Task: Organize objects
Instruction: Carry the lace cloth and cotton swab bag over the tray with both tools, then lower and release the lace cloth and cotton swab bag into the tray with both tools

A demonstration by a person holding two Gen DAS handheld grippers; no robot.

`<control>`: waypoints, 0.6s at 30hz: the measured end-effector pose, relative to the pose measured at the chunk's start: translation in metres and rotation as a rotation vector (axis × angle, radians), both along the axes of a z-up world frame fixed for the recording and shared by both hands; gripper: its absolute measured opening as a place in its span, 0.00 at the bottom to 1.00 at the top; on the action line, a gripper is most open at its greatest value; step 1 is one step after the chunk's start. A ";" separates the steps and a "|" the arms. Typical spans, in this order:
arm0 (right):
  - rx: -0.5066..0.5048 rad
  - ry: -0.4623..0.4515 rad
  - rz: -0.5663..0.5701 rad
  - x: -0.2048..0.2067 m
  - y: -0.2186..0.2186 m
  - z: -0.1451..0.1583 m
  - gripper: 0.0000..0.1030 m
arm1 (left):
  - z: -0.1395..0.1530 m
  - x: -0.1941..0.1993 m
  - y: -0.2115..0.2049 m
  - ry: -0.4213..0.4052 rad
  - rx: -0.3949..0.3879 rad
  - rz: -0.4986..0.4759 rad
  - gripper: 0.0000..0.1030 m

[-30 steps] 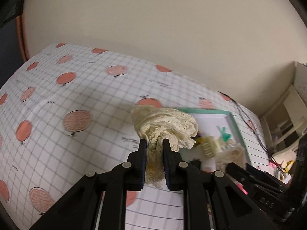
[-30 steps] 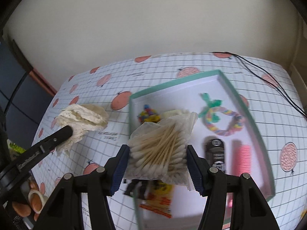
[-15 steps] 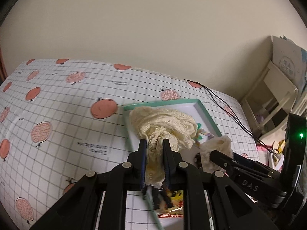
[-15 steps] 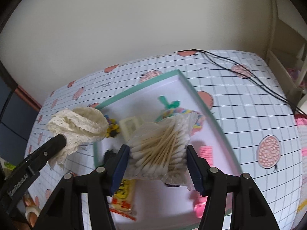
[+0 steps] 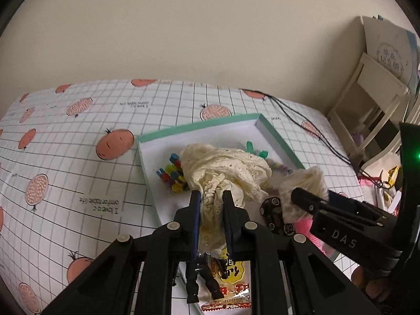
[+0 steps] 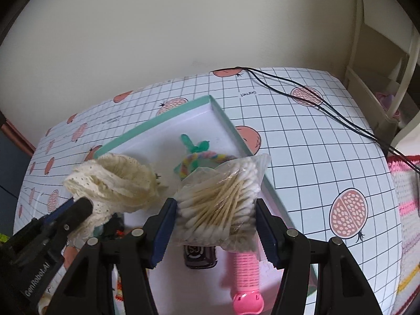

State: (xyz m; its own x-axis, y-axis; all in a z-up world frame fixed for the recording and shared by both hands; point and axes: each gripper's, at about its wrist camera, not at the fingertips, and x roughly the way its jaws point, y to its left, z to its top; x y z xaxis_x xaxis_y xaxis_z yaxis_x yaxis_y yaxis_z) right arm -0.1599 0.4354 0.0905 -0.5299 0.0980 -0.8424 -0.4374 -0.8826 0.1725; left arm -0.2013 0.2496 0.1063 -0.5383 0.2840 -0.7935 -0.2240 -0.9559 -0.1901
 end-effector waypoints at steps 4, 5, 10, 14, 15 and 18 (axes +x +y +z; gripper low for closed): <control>0.011 -0.009 -0.005 -0.003 0.002 -0.005 0.60 | -0.010 -0.002 0.004 -0.021 -0.020 -0.002 0.16; 0.012 -0.011 -0.004 -0.004 0.003 -0.006 0.60 | -0.012 -0.003 0.005 -0.025 -0.023 -0.002 0.16; 0.009 -0.012 -0.008 -0.006 0.006 -0.010 0.60 | -0.019 -0.007 0.009 -0.046 -0.031 -0.002 0.16; 0.011 -0.008 -0.009 -0.007 0.007 -0.011 0.60 | -0.026 -0.009 0.011 -0.065 -0.034 -0.003 0.16; 0.010 -0.008 -0.008 -0.007 0.007 -0.012 0.60 | -0.028 -0.009 0.011 -0.075 -0.035 -0.003 0.16; 0.019 -0.005 -0.006 -0.009 0.006 -0.013 0.60 | -0.035 -0.011 0.012 -0.092 -0.037 0.000 0.16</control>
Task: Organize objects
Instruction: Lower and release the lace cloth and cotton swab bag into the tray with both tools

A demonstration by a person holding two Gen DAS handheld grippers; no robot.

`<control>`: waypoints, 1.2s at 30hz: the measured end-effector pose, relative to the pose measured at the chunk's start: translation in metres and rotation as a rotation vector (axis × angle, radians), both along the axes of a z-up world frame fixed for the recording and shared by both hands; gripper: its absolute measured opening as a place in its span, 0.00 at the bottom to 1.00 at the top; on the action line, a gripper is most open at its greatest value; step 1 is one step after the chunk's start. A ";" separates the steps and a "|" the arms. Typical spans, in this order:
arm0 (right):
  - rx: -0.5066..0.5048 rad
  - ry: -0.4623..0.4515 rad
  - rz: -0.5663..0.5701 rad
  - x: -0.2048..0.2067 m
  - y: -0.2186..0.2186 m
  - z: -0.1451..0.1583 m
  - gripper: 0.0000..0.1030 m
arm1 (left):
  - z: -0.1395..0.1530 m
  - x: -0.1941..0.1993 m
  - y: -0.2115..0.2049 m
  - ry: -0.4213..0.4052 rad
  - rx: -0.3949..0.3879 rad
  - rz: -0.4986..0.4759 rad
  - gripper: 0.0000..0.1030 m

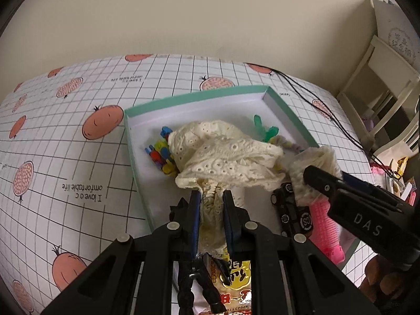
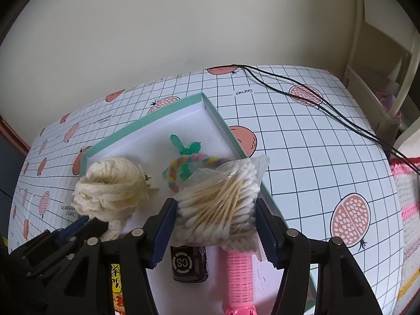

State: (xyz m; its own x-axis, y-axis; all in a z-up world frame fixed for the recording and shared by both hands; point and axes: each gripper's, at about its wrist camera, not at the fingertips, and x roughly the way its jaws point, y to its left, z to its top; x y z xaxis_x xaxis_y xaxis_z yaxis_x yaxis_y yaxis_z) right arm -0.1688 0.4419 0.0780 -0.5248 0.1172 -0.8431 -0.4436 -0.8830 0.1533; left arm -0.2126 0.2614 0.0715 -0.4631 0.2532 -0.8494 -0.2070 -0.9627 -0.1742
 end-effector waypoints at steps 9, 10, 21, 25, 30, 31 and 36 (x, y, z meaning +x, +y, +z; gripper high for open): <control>0.004 0.028 -0.006 -0.009 -0.001 -0.003 0.61 | -0.009 -0.004 0.005 -0.012 -0.001 -0.008 0.17; 0.007 0.029 -0.005 -0.010 -0.002 -0.003 0.61 | -0.010 -0.004 0.006 -0.015 0.004 -0.009 0.17; 0.009 0.020 0.022 -0.011 -0.008 -0.001 0.63 | -0.002 -0.003 0.001 -0.020 0.025 -0.013 0.22; 0.020 0.023 0.028 -0.009 -0.008 0.003 0.65 | 0.003 0.000 0.000 -0.019 0.029 -0.021 0.27; 0.017 0.038 0.030 -0.005 -0.009 0.012 0.66 | 0.011 0.002 -0.003 -0.016 0.043 -0.020 0.30; 0.019 0.044 0.032 -0.004 -0.009 0.015 0.66 | 0.013 0.003 -0.004 -0.015 0.046 -0.022 0.30; 0.030 0.069 0.038 -0.001 -0.013 0.028 0.66 | 0.023 0.008 -0.006 -0.002 0.066 -0.024 0.30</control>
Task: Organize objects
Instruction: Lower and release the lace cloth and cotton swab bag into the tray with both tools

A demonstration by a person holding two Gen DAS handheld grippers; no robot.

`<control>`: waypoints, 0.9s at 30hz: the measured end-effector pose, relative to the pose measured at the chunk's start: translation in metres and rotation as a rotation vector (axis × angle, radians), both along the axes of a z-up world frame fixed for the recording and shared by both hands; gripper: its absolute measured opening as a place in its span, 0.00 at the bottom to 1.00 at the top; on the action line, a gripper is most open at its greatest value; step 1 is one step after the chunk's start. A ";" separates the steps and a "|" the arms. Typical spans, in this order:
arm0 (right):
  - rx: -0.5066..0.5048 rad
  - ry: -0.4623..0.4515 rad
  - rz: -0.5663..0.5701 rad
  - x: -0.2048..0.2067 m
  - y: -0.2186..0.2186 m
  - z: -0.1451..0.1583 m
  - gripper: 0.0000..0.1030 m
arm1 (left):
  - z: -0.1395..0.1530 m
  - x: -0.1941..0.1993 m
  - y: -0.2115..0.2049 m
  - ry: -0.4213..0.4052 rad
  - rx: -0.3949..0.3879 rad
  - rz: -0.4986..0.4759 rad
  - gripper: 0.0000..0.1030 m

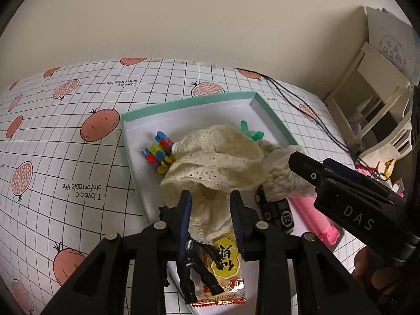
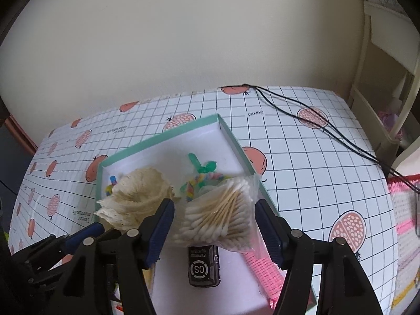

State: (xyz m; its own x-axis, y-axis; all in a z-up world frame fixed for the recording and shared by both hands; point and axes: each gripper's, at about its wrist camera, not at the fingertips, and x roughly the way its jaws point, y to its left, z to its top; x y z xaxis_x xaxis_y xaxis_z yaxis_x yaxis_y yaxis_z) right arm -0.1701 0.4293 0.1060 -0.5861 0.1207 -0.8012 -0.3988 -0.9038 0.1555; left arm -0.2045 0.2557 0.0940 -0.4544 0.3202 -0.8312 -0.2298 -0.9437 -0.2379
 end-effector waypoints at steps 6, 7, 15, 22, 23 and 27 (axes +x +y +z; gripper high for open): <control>0.006 -0.001 0.017 -0.001 -0.005 0.001 0.66 | 0.009 0.000 -0.012 0.025 0.027 0.040 0.30; 0.012 -0.009 0.019 -0.002 -0.006 -0.001 0.66 | 0.008 -0.001 -0.016 0.025 0.031 0.051 0.30; 0.021 -0.028 0.036 -0.005 -0.010 -0.009 0.67 | 0.002 -0.009 -0.049 0.029 0.036 0.176 0.30; 0.043 -0.027 0.054 -0.006 -0.018 -0.009 0.81 | -0.007 -0.013 -0.071 0.024 0.020 0.265 0.50; 0.046 -0.027 0.055 -0.006 -0.018 -0.010 0.84 | -0.008 -0.013 -0.074 0.026 0.018 0.274 0.55; 0.047 -0.019 0.060 -0.006 -0.021 -0.009 0.90 | -0.010 -0.013 -0.082 0.031 0.012 0.305 0.63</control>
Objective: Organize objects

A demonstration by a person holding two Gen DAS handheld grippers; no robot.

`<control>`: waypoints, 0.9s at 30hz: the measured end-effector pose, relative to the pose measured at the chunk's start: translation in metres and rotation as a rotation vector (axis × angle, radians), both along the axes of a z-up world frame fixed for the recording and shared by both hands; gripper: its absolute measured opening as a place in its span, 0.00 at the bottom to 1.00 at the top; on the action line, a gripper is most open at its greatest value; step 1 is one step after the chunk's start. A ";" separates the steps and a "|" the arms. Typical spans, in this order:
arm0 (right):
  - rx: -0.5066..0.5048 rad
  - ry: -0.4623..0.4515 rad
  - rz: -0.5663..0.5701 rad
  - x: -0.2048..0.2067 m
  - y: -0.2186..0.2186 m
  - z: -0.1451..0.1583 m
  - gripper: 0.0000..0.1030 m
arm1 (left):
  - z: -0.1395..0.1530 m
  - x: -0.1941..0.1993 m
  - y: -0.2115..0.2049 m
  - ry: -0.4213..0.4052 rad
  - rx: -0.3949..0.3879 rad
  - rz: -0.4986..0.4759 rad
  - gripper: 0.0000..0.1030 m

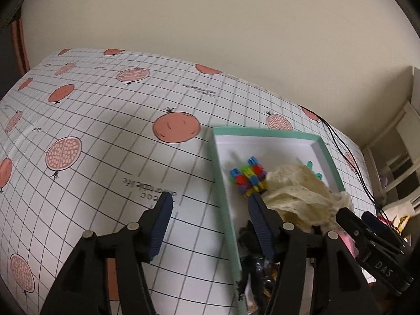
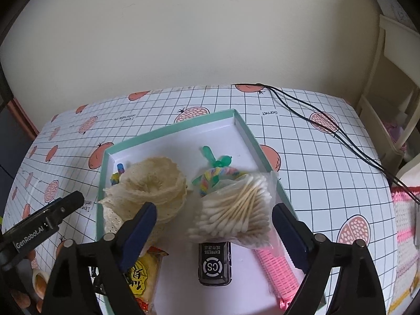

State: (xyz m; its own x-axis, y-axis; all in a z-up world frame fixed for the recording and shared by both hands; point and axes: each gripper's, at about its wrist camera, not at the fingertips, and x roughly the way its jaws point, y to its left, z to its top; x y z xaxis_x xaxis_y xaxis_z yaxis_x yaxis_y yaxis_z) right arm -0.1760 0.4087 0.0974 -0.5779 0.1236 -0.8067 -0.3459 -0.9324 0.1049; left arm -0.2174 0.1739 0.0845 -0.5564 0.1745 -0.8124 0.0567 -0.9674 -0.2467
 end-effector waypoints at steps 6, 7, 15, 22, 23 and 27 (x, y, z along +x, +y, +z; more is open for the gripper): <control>0.007 0.022 0.006 0.000 -0.003 0.004 1.00 | -0.001 0.000 -0.012 0.019 -0.008 0.057 0.97; 0.004 0.025 0.004 0.000 -0.003 0.005 1.00 | -0.001 0.000 -0.015 0.026 -0.011 0.070 0.99; 0.012 0.024 0.004 0.000 -0.004 0.005 1.00 | 0.000 -0.001 -0.024 0.037 -0.031 0.103 1.00; 0.020 0.017 0.012 0.000 -0.007 0.007 1.00 | 0.007 0.004 -0.023 0.062 -0.035 0.075 1.00; 0.021 0.016 0.013 0.001 -0.008 0.007 1.00 | 0.008 0.006 -0.023 0.068 -0.043 0.070 1.00; 0.020 0.018 0.004 0.004 -0.012 0.010 1.00 | 0.016 0.012 -0.020 0.091 -0.088 0.064 1.00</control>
